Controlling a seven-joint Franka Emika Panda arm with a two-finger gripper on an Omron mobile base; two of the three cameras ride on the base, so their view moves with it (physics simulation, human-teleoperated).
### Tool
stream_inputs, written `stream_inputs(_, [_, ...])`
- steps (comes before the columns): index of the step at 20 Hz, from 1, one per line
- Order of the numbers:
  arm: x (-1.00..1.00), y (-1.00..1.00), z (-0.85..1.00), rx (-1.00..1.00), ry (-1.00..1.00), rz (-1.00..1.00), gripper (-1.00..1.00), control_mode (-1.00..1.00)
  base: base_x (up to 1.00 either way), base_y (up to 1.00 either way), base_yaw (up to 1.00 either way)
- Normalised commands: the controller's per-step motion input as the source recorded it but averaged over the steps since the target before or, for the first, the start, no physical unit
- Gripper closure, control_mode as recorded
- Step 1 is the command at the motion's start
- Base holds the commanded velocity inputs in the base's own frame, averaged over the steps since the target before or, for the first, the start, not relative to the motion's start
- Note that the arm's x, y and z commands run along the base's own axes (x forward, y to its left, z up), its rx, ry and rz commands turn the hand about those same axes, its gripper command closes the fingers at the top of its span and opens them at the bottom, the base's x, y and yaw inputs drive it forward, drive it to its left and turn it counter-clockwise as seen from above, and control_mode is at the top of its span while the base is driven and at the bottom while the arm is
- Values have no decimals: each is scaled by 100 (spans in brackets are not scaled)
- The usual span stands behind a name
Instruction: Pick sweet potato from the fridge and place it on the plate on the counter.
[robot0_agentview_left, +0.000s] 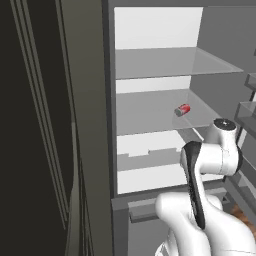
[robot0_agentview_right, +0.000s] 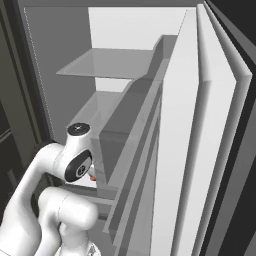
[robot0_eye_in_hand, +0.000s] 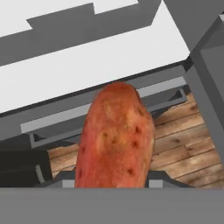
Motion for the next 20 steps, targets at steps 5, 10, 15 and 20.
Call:
stream_inputs(5, [-45, 32, 37, 0, 4, 5, 100, -100, 0, 0, 0])
stream_inputs(10, [-20, 28, 49, 0, 0, 15, 100, -100, 0, 0, 0])
stream_inputs(15, [-8, 10, 55, 0, 0, 13, 100, -100, 0, 0, 0])
stream_inputs(20, [-23, 0, 50, 0, 0, 3, 100, -100, 0, 0, 0])
